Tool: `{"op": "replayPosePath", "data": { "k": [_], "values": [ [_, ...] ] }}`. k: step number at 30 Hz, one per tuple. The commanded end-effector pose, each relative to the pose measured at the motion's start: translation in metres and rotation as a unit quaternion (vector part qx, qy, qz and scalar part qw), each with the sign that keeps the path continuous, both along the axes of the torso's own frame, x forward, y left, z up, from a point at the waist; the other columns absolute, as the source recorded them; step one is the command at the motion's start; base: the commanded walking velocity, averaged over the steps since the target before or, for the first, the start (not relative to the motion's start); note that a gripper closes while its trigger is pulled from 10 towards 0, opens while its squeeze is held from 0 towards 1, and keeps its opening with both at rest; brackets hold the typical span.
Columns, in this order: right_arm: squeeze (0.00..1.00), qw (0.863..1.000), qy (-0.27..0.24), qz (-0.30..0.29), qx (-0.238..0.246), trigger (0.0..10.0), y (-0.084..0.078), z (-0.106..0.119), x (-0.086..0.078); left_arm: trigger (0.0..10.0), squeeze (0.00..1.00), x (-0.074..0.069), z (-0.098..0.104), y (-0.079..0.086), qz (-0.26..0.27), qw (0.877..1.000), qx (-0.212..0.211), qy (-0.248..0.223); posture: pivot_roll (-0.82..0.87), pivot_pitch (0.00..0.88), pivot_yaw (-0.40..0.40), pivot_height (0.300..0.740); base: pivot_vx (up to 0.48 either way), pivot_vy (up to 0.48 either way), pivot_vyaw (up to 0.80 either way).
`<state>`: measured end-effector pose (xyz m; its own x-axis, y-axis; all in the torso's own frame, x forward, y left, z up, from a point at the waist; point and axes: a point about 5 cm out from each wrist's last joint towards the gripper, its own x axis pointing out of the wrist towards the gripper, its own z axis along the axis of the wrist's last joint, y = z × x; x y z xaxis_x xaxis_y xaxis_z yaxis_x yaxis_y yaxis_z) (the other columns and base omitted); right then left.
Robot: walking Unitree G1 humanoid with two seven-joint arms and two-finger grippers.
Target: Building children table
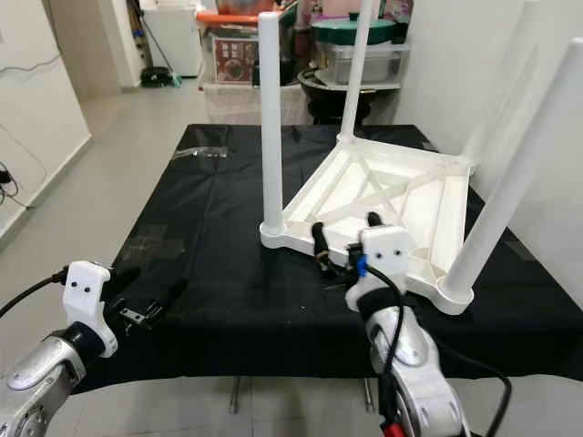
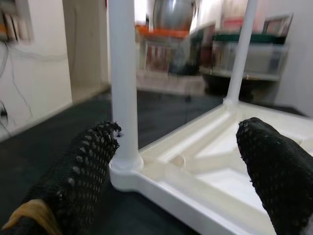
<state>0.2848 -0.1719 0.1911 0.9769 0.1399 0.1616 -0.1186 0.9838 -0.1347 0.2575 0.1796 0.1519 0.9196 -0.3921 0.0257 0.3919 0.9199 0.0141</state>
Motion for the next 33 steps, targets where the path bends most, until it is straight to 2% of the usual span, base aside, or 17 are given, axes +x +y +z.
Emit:
{"op": "replayPosePath", "data": {
  "k": [1, 5, 8, 9, 11, 12, 15, 17, 18, 20, 25, 26, 27, 29, 31, 32, 33],
  "values": [
    [0.0, 1.0, 0.016, -0.008, -0.001, 10.0, -0.001, -0.005, 0.007, 10.0, 0.0, 0.001, -0.002, 0.001, 0.004, 1.0, -0.003, 0.0, 0.03, 0.0, -0.028, 0.74, 0.0, 0.0, 0.0],
    [0.0, 0.999, 0.029, 0.007, 0.011, 10.0, 0.006, -0.006, 0.015, 10.0, 0.0, 0.002, -0.002, -0.001, 0.003, 1.0, -0.004, -0.001, 0.04, 0.0, -0.029, 0.74, 0.0, 0.0, 0.0],
    [0.0, 0.993, 0.05, 0.106, -0.006, 10.0, 0.04, -0.007, 0.04, 10.0, 0.0, 0.003, -0.001, -0.005, 0.003, 1.0, -0.007, -0.004, 0.06, 0.0, -0.036, 0.74, 0.0, 0.0, 0.0],
    [0.0, 0.993, 0.05, 0.106, -0.006, 10.0, 0.04, -0.007, 0.04, 10.0, 0.0, 0.003, -0.001, -0.005, 0.003, 1.0, -0.007, -0.004, 0.06, 0.0, -0.036, 0.74, 0.0, 0.0, 0.0],
    [0.0, 0.987, 0.055, 0.148, -0.02, 10.0, 0.058, -0.006, 0.052, 10.0, 0.0, 0.003, 0.0, -0.007, 0.003, 1.0, -0.007, -0.006, 0.07, 0.0, -0.05, 0.74, 0.0, 0.0, 0.0],
    [0.0, 0.987, 0.055, 0.148, -0.02, 10.0, 0.058, -0.006, 0.052, 10.0, 0.0, 0.003, 0.0, -0.007, 0.003, 1.0, -0.007, -0.006, 0.07, 0.0, -0.05, 0.74, 0.0, 0.0, 0.0],
    [0.0, 0.984, 0.054, 0.165, -0.029, 10.0, 0.07, -0.004, 0.066, 10.0, 0.0, 0.003, 0.001, -0.007, 0.007, 1.0, -0.006, -0.009, 0.09, 0.0, -0.063, 0.74, 0.0, 0.0, 0.0],
    [0.0, 0.985, 0.058, 0.155, -0.042, 10.0, 0.075, -0.002, 0.08, 10.0, 0.0, 0.002, 0.001, -0.006, 0.013, 1.0, -0.006, -0.01, 0.11, 0.0, -0.074, 0.74, 0.0, 0.0, 0.0],
    [0.0, 0.985, 0.058, 0.155, -0.042, 10.0, 0.075, -0.002, 0.08, 10.0, 0.0, 0.002, 0.001, -0.006, 0.013, 1.0, -0.006, -0.01, 0.11, 0.0, -0.074, 0.74, 0.0, 0.0, 0.0],
    [0.0, 0.989, 0.063, 0.126, -0.048, 10.0, 0.075, -0.001, 0.09, 10.0, 0.0, 0.0, 0.001, -0.007, 0.015, 1.0, -0.007, -0.01, 0.12, 0.0, -0.082, 0.74, 0.0, 0.0, 0.0],
    [0.0, 0.994, 0.109, 0.006, 0.003, 10.0, 0.051, -0.006, 0.112, 10.0, 0.0, -0.002, 0.0, -0.009, 0.015, 1.0, -0.004, -0.008, 0.13, 0.0, -0.083, 0.74, 0.0, 0.0, 0.0],
    [0.0, 0.994, 0.109, 0.006, 0.003, 10.0, 0.051, -0.006, 0.112, 10.0, 0.0, -0.002, 0.0, -0.009, 0.015, 1.0, -0.004, -0.008, 0.13, 0.0, -0.083, 0.74, 0.0, 0.0, 0.0],
    [0.0, 0.992, 0.125, -0.018, -0.009, 10.0, 0.044, -0.011, 0.115, 10.0, 0.0, -0.001, 0.0, -0.009, 0.014, 1.0, -0.002, -0.009, 0.14, 0.0, -0.087, 0.74, 0.0, 0.0, 0.0],
    [0.0, 0.992, 0.125, -0.018, -0.009, 10.0, 0.044, -0.011, 0.115, 10.0, 0.0, -0.001, 0.0, -0.009, 0.014, 1.0, -0.002, -0.009, 0.14, 0.0, -0.087, 0.74, 0.0, 0.0, 0.0],
    [0.0, 0.984, 0.162, -0.056, -0.038, 10.0, 0.027, -0.023, 0.117, 10.0, 0.0, 0.0, 0.001, -0.009, 0.014, 1.0, 0.0, -0.011, 0.14, 0.0, -0.086, 0.74, 0.0, 0.0, 0.0],
    [0.0, 0.984, 0.162, -0.056, -0.038, 10.0, 0.027, -0.023, 0.117, 10.0, 0.0, 0.0, 0.001, -0.009, 0.014, 1.0, 0.0, -0.011, 0.14, 0.0, -0.086, 0.74, 0.0, 0.0, 0.0],
    [0.0, 0.981, 0.177, -0.065, -0.049, 10.0, 0.02, -0.029, 0.117, 10.0, 0.0, 0.0, 0.002, -0.008, 0.015, 1.0, 0.001, -0.011, 0.14, 0.0, -0.086, 0.74, 0.0, 0.0, 0.0]
  ]
}}
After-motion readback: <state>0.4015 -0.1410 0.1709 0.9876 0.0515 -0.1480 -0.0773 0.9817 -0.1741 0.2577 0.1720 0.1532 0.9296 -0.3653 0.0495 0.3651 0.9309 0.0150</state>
